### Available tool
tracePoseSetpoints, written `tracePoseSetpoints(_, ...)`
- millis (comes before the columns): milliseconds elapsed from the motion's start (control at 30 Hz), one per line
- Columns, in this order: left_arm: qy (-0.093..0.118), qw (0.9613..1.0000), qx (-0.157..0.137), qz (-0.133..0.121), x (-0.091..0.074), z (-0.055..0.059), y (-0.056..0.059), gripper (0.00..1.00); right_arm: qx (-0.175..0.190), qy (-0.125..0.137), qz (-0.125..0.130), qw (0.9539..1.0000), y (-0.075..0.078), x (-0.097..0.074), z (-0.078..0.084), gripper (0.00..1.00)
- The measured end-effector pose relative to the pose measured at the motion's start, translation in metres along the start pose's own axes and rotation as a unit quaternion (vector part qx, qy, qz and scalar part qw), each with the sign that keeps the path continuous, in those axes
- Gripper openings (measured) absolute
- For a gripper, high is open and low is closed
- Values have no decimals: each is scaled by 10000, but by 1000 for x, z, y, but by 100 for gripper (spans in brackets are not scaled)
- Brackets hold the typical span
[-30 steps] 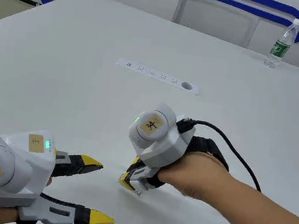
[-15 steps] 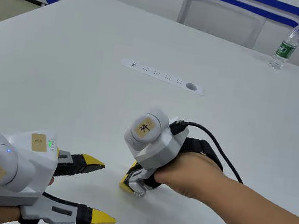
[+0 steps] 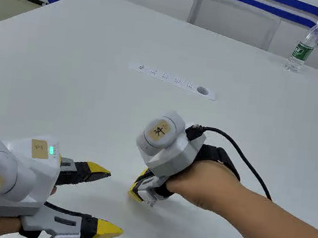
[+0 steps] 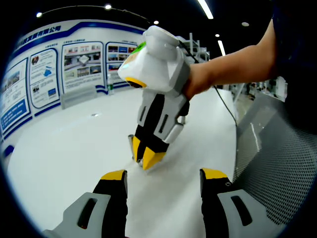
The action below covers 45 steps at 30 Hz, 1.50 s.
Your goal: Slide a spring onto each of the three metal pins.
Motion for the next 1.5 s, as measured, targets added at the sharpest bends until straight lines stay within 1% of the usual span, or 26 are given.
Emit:
tracePoseSetpoints(167, 15, 10000, 18, 21, 2, -2, 1, 60, -58, 193, 138, 9997, -3, -16, 0, 12)
tracePoseSetpoints(300, 24, 10000, 43, 49, 3, -3, 2, 60, -29, 331, 234, 9992, -4, -28, 3, 12)
tracePoseSetpoints(567, 46, 9999, 83, 76, 5, -6, 2, 60, 125, 511, 320, 9981, -5, -40, 10, 12)
tracePoseSetpoints(733, 61, 9999, 80, 65, 5, -7, 1, 60, 156, 721, 338, 9967, -9, -55, 5, 12)
tracePoseSetpoints(867, 84, 9999, 71, 64, 5, -8, 1, 60, 222, 1019, 347, 9939, -12, -71, -1, 12)
tracePoseSetpoints(1033, 74, 9999, 76, 74, 5, -7, 2, 60, 197, 1269, 505, 9904, -10, -88, -8, 12)
tracePoseSetpoints(1233, 71, 9999, 108, 93, 5, -9, 1, 60, 279, 1577, 668, 9848, 1, -96, -16, 12)
tracePoseSetpoints(1500, 75, 9999, 112, 67, 4, -10, 1, 60, 371, 1686, 692, 9825, 8, -89, -20, 12)
Point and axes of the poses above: the centre of the closed fingertips' face, and the gripper's own axes: x roughly forward along the fingers, y roughly to its right, z roughly out of its underside, the point moved 8 cm from there along -x, roughly backward along the fingers, and after that the axes turned 11 degrees about -z, right-handed, at the moved point
